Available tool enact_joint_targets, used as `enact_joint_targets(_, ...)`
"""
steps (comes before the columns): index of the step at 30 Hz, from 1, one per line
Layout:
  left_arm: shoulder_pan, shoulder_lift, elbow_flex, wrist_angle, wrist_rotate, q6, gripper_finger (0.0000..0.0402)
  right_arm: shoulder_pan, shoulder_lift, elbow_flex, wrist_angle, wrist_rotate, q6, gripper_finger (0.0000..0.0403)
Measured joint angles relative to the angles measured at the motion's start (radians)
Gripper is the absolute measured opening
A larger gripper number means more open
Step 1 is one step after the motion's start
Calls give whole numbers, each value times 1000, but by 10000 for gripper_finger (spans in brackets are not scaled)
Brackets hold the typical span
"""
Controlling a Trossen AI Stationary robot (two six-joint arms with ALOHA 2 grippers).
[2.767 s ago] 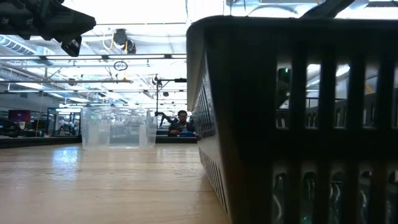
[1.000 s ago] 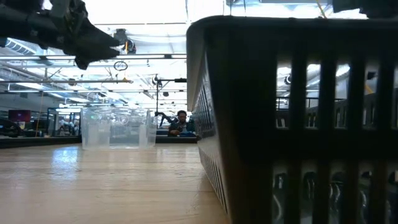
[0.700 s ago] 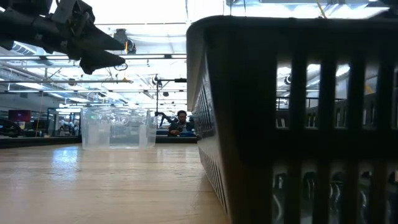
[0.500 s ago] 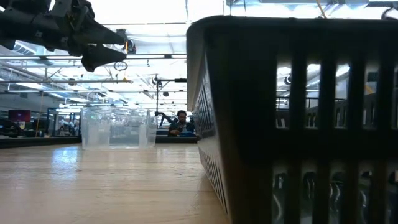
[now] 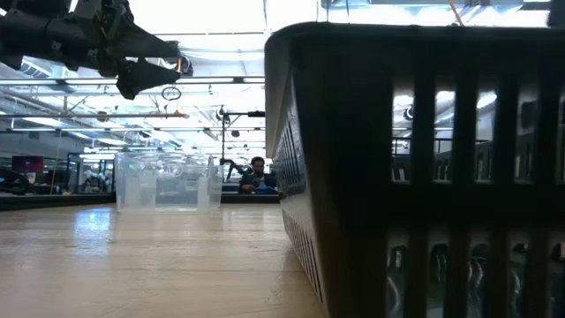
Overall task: Pick & Place Medicine items
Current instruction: Put the pink bandage into the transparent bin
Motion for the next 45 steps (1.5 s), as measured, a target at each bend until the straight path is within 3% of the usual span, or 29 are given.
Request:
enact_joint_targets(5,0,0,0,57,0,3,294,-65,-45,15,152,136,-103,93)
enact_joint_targets(10,0,50,0,197,1,48,294,-158,-72,15,440,396,-300,93)
enact_joint_targets(13,0,121,0,311,17,87,294,-237,-68,15,670,444,-464,98)
enact_joint_targets(15,0,187,1,390,27,111,294,-292,-54,15,835,434,-562,97)
enact_joint_targets(20,-2,347,32,534,70,147,294,-395,-12,15,1180,292,-748,95)
enact_joint_targets(26,-2,509,149,542,115,170,294,-457,70,15,1432,203,-844,95)
enact_joint_targets(35,-2,740,403,531,159,237,294,-486,164,15,1558,180,-878,95)
enact_joint_targets(45,-2,936,605,514,209,240,294,-485,169,15,1565,177,-879,95)
